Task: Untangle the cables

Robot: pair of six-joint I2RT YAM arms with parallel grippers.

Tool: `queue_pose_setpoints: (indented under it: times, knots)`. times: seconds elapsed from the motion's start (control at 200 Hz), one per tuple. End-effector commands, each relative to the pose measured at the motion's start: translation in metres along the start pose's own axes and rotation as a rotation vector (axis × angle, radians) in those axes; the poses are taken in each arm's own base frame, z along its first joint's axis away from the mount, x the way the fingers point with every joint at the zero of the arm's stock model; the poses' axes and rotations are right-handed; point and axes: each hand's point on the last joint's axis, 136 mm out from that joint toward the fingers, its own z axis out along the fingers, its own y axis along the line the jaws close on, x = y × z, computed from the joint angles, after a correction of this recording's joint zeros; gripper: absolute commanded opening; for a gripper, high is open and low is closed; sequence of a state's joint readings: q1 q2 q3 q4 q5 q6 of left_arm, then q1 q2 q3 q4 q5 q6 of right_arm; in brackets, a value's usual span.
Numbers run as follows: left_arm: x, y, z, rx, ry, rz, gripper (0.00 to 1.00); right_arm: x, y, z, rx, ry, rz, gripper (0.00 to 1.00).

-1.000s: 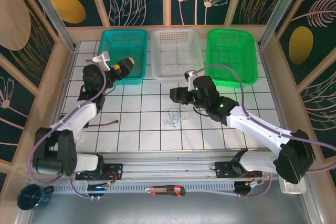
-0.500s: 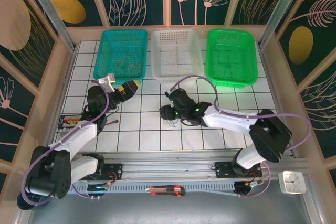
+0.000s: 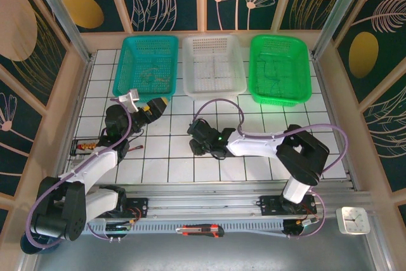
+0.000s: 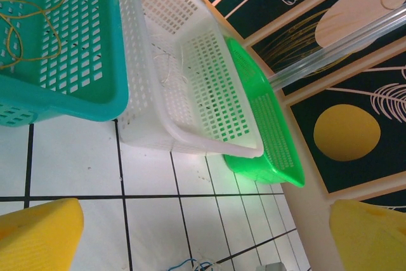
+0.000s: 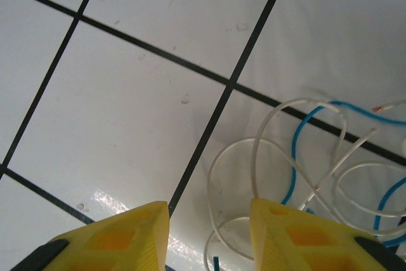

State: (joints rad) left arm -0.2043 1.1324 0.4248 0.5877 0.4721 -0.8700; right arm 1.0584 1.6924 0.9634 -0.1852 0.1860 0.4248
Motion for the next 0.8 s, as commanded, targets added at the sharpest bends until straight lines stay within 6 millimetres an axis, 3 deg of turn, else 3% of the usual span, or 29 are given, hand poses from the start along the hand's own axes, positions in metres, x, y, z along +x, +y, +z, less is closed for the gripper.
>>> queue_pose_setpoints:
  times: [0.0,0.22,0.465,0.596,0.706,0.791]
  knots:
    - [0.002,-0.008,-0.001,0.043,0.005,0.002,0.99,-0.009,-0.004,-0.004,0.057,-0.03,-0.01,0.38]
    - [0.002,-0.008,0.0,0.047,0.004,0.0,0.99,-0.005,-0.01,0.0,0.088,-0.013,-0.026,0.37]
    - [0.001,-0.01,0.0,0.052,0.0,0.001,0.99,0.009,-0.013,0.008,0.089,0.016,-0.027,0.29]
    - [0.0,-0.011,0.0,0.055,0.0,0.002,0.99,0.012,-0.015,0.011,0.099,0.022,-0.031,0.19]
    - [0.0,-0.011,0.001,0.056,0.001,0.002,0.99,0.011,-0.016,0.009,0.103,0.018,-0.038,0.0]
    - [0.0,-0.012,0.001,0.059,0.001,0.004,0.99,0.005,-0.017,0.002,0.109,0.002,-0.043,0.0]
